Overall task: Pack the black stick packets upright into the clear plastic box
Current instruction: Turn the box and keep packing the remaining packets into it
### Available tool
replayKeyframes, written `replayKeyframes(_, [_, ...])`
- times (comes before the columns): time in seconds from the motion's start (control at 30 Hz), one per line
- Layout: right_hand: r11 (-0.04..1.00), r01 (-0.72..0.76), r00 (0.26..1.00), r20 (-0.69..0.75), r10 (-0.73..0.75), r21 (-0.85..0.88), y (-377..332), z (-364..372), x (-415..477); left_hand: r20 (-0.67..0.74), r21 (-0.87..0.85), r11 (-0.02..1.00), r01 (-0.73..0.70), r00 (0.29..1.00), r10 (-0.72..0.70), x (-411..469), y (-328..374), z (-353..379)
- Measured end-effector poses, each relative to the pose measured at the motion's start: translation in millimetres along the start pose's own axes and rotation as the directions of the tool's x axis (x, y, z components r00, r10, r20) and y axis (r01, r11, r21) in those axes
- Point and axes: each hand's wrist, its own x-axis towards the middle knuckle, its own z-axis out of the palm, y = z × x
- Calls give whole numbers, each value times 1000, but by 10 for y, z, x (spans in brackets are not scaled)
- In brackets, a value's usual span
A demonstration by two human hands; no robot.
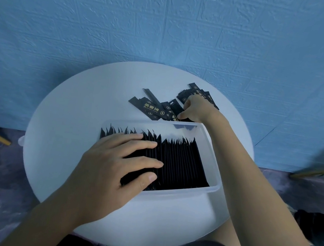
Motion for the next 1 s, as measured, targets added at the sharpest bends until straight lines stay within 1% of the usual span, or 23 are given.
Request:
replayKeyframes(0.03, [999,10,1000,-8,-10,38,28,2,-4,-1,-1,1000,0,1000,0,-2,0,0])
replayKeyframes(0.1, [977,54,998,-43,-46,207,84,-25,-28,-3,-6,1000,0,1000,0,-1,1,-2])
replayKeyframes(0.13, [943,87,995,-73,-66,320,101,-59,-56,-2,-4,1000,1,1000,-1,-1,2,-3])
replayKeyframes(0.2, [845,164,984,-143,-105,510,91,-165,-176,-1,1,1000,1,1000,-1,0,2,0])
replayKeyframes(0.27, [758,252,964,-224,-143,602,15,-304,-381,-5,0,1000,-1,1000,1,-2,0,3])
replayKeyframes(0.33, [676,337,937,-303,-173,655,-87,-442,-620,-6,-1,1000,-2,1000,2,-5,1,5])
replayKeyframes(0.4, [623,386,920,-335,-205,680,-184,-555,-880,-5,1,1000,-1,1000,1,-7,4,4])
replayKeyframes(0.43, [624,384,923,-307,-232,681,-233,-580,-1013,-7,5,1000,-1,1000,1,-8,7,4])
replayKeyframes(0.47, [647,361,932,-250,-261,671,-269,-569,-1141,-8,8,1000,0,1000,1,-9,10,4])
replayKeyframes(0.53, [729,284,953,-100,-286,623,-308,-443,-1364,-9,11,1000,1,1000,-1,-8,13,5])
replayKeyframes(0.6, [813,207,966,19,-259,544,-325,-235,-1551,-11,11,1000,4,1000,-4,-5,13,4])
replayKeyframes(0.67, [892,159,977,64,-204,423,-318,-41,-1687,-18,8,1000,7,1000,-7,0,20,8])
replayKeyframes(0.7, [913,139,982,69,-178,384,-315,30,-1734,-19,8,1000,5,1000,-5,-1,20,11])
replayKeyframes(0.83, [933,148,980,78,-183,329,-292,201,-1816,-21,9,1000,-4,1000,4,0,14,16])
replayKeyframes(0.9, [913,150,978,78,-193,379,-272,208,-1816,-30,3,1000,-3,1000,3,3,10,17])
replayKeyframes(1.0, [891,116,976,116,-185,439,-255,194,-1797,-40,-5,1000,-6,999,6,-4,10,23])
